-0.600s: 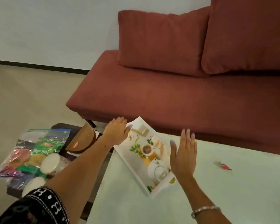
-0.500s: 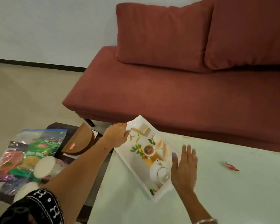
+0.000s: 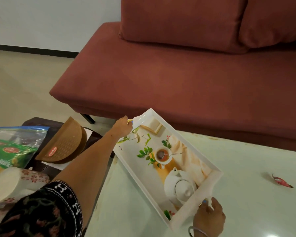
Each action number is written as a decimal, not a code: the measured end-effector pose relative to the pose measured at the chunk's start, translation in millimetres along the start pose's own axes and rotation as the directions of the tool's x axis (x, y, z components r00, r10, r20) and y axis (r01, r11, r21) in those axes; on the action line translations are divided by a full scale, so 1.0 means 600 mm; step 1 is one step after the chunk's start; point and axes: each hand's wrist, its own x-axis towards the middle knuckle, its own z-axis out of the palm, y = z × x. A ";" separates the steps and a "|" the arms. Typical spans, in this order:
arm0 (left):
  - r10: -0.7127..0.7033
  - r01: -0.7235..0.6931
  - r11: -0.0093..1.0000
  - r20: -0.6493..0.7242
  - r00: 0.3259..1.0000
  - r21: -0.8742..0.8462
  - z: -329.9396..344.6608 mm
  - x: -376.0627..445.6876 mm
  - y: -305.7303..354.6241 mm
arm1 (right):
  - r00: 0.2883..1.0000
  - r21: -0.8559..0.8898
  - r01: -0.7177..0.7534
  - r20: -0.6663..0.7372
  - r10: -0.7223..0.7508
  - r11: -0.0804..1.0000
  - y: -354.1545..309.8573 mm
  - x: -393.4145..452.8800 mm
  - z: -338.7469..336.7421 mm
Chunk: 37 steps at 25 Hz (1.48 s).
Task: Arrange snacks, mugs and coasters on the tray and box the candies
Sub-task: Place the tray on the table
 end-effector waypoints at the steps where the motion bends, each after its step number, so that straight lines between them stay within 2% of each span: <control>1: -0.009 0.009 1.000 0.006 1.000 -0.019 0.002 0.010 0.001 | 0.999 0.037 -0.045 -0.007 0.045 0.998 0.006 0.004 0.001; 6: -0.060 0.066 0.993 0.062 0.996 -0.100 0.022 0.061 -0.010 | 0.988 0.173 -0.147 0.073 0.137 0.974 0.032 0.025 0.001; 8: -0.104 0.106 0.987 0.027 0.994 -0.117 0.028 0.078 -0.021 | 0.986 0.193 -0.143 0.111 0.123 0.971 0.036 0.034 -0.006; 10: -0.160 0.141 0.960 -0.056 0.986 -0.243 0.030 0.086 -0.040 | 0.987 0.180 -0.124 0.125 0.103 0.976 0.040 0.048 -0.019; 12: -0.227 0.160 0.895 -0.114 0.967 -0.417 0.030 0.070 -0.062 | 0.986 0.160 -0.099 0.148 0.075 0.982 0.034 0.066 -0.041; 14: -0.276 0.169 0.809 -0.109 0.955 -0.564 0.023 0.027 -0.083 | 0.980 0.149 -0.059 0.199 0.028 0.987 0.011 0.085 -0.069; 19: -0.424 0.320 0.597 0.049 0.904 -0.736 0.033 -0.117 -0.124 | 0.941 0.108 0.029 0.333 -0.064 0.994 -0.043 0.135 -0.132; 23: -0.477 0.371 0.525 0.096 0.874 -0.766 0.062 -0.197 -0.133 | 0.895 0.070 0.031 0.442 -0.059 0.997 -0.034 0.154 -0.170; 27: -0.505 0.392 0.496 0.109 0.856 -0.775 0.085 -0.241 -0.140 | 0.874 0.057 -0.012 0.485 -0.018 0.998 -0.006 0.151 -0.193; 37: -0.542 0.371 0.454 0.080 0.837 -0.810 0.114 -0.263 -0.159 | 0.869 0.094 -0.071 0.494 0.016 0.993 0.019 0.165 -0.188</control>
